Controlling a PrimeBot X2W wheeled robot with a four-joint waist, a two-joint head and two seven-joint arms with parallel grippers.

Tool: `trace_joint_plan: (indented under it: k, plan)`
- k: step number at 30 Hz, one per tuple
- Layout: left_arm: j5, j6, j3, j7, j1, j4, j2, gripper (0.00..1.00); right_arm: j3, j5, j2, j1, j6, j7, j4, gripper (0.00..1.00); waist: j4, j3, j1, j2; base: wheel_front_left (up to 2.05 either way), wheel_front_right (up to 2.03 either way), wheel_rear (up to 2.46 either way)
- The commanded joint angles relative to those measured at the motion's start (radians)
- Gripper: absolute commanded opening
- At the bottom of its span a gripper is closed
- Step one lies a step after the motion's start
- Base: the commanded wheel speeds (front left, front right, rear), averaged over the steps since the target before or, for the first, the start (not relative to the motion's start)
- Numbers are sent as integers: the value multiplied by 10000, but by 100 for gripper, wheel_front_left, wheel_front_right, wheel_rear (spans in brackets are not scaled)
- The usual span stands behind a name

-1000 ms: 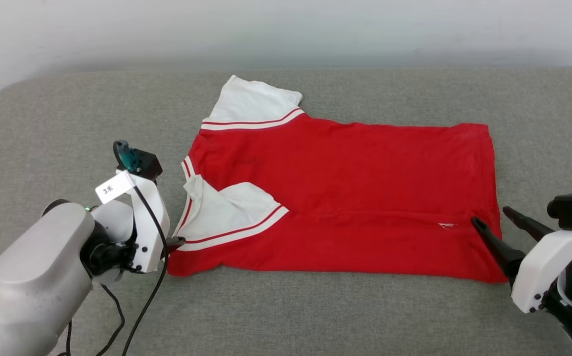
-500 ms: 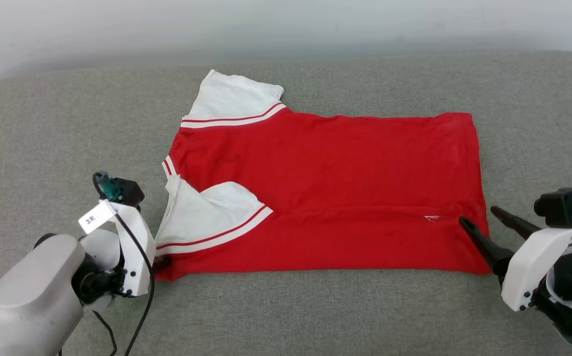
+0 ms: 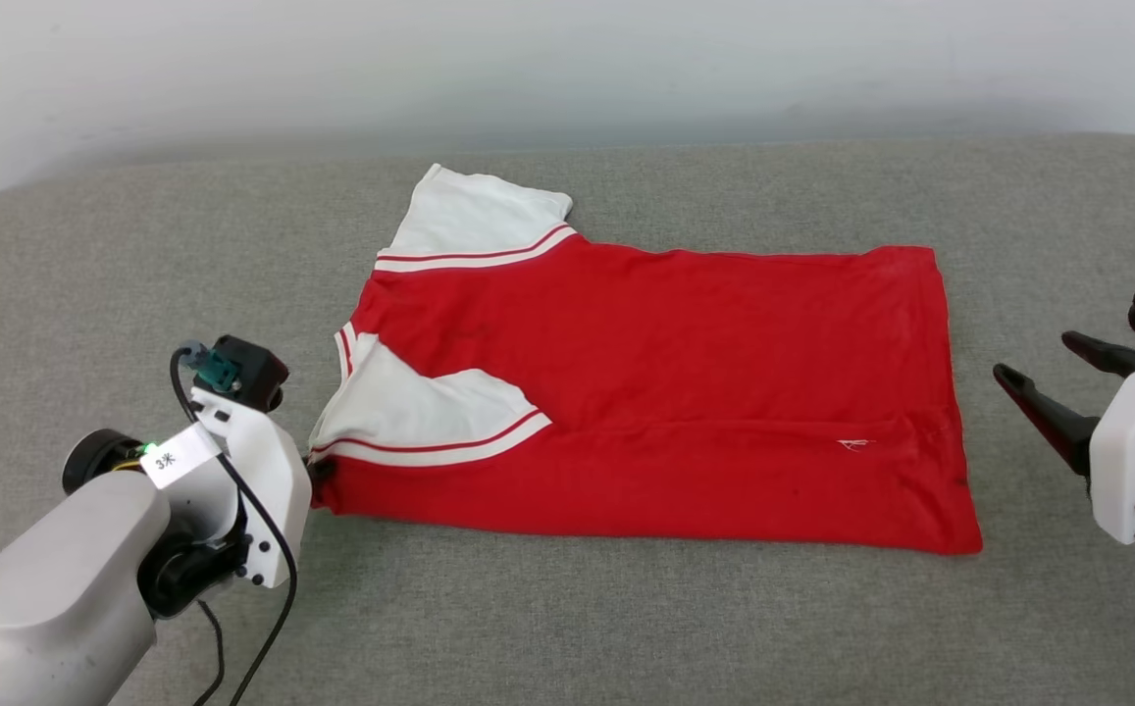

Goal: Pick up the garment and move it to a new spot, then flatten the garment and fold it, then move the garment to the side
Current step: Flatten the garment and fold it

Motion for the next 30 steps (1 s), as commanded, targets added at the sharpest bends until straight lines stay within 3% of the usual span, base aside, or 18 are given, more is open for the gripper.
trace_joint_plan:
  k: [1,7,12,23,29,30]
  plan:
    - [81,151,56,-161,154,-275,46,0,114,192,-209,-175,-8,452,-70,100,52,22,0,-1,0,0,0]
    - [330,450,6,-282,175,-970,184,0,579,705,-543,-239,-8,1941,104,100,155,124,0,-1,0,0,0]
    - [413,676,21,-305,176,-1483,246,0,923,956,-342,-85,-8,2586,580,100,278,353,0,-1,0,0,0]
    - [372,826,99,-496,128,-1732,168,0,1312,830,658,-162,-8,1974,2582,100,546,978,0,-1,0,0,0]
    - [269,770,91,-615,244,-1508,70,0,2089,948,1340,65,11,1507,3569,100,568,1019,0,-1,0,0,0]
    - [246,766,99,-658,287,-1456,56,0,2142,1043,1414,73,11,1338,3607,78,549,966,0,-1,0,0,0]
